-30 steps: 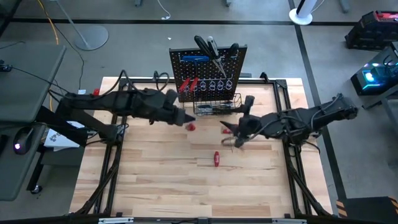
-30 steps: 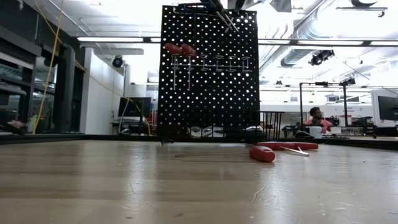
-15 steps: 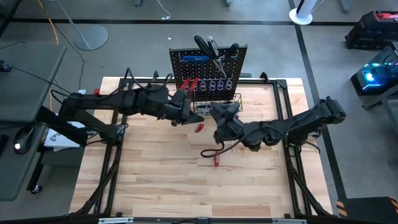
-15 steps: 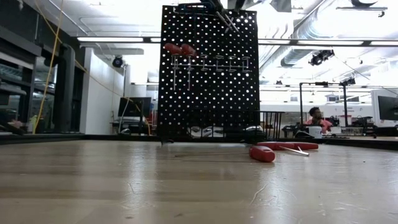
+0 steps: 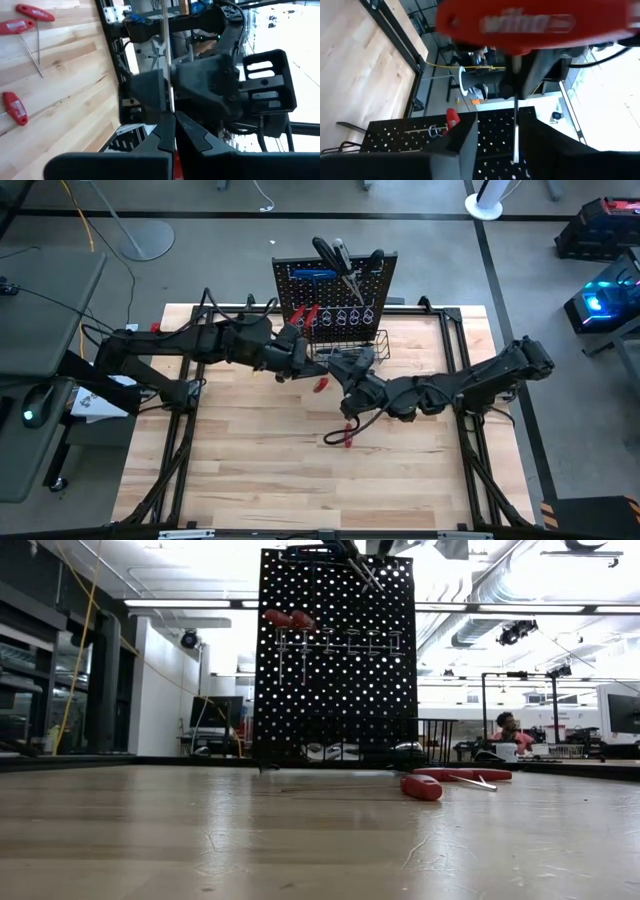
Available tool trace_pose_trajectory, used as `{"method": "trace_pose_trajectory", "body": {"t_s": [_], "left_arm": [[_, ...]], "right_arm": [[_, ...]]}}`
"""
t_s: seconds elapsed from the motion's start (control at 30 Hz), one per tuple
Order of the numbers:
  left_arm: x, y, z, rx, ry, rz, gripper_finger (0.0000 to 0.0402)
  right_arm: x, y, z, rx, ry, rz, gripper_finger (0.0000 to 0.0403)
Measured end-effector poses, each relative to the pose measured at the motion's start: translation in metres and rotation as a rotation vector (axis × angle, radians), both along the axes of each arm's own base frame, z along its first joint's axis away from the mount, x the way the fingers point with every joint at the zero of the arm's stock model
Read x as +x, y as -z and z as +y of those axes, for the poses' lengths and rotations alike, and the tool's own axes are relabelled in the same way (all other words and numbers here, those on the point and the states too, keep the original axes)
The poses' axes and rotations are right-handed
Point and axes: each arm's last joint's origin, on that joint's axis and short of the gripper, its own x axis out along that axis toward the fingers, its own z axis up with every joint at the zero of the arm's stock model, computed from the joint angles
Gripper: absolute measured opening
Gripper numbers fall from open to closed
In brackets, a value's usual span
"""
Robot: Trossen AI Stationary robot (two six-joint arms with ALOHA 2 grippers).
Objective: Hang tools onto peg board
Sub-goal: Hang the red allen wrench on the pegboard
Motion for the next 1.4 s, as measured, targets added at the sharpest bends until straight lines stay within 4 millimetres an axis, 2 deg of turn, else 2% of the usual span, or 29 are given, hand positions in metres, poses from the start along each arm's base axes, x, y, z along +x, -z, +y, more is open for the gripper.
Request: {"method": "trace_pose_trajectory", "body": {"t_s": [0.13, 0.53, 0.6, 0.77, 0.97, 1.13, 1.27, 1.4], "left_arm": [[-0.001, 0.004, 0.000, -0.018, 0.014, 0.038, 0.0000], [-0.001, 0.006, 0.000, -0.024, 0.019, 0.060, 0.0000], [0.000, 0.007, 0.000, -0.025, 0.019, 0.064, 0.0000], [0.005, 0.012, -0.001, -0.046, 0.029, 0.086, 0.0000], [0.011, 0.016, -0.005, -0.050, 0.086, 0.085, 0.0001], [-0.002, 0.011, 0.009, 0.037, 0.068, 0.100, 0.0004], [-0.019, 0.004, 0.026, 0.089, -0.011, 0.128, 0.0019], [-0.025, 0.000, 0.037, 0.121, -0.054, 0.122, 0.0038]], "right_arm": [[0.006, 0.006, -0.004, -0.003, 0.003, 0.014, 0.0110], [0.008, 0.006, -0.003, 0.012, -0.072, 0.008, 0.0099], [0.009, 0.007, -0.003, 0.012, -0.072, 0.009, 0.0083], [0.014, 0.013, -0.006, 0.018, -0.060, 0.026, 0.0010], [0.018, 0.019, -0.007, 0.038, -0.023, 0.024, 0.0002], [0.012, 0.015, -0.004, 0.061, 0.042, -0.009, 0.0000], [0.006, 0.009, -0.002, 0.091, 0.049, -0.040, 0.0000], [0.003, 0.010, -0.002, 0.133, 0.082, -0.046, 0.0000]]}}
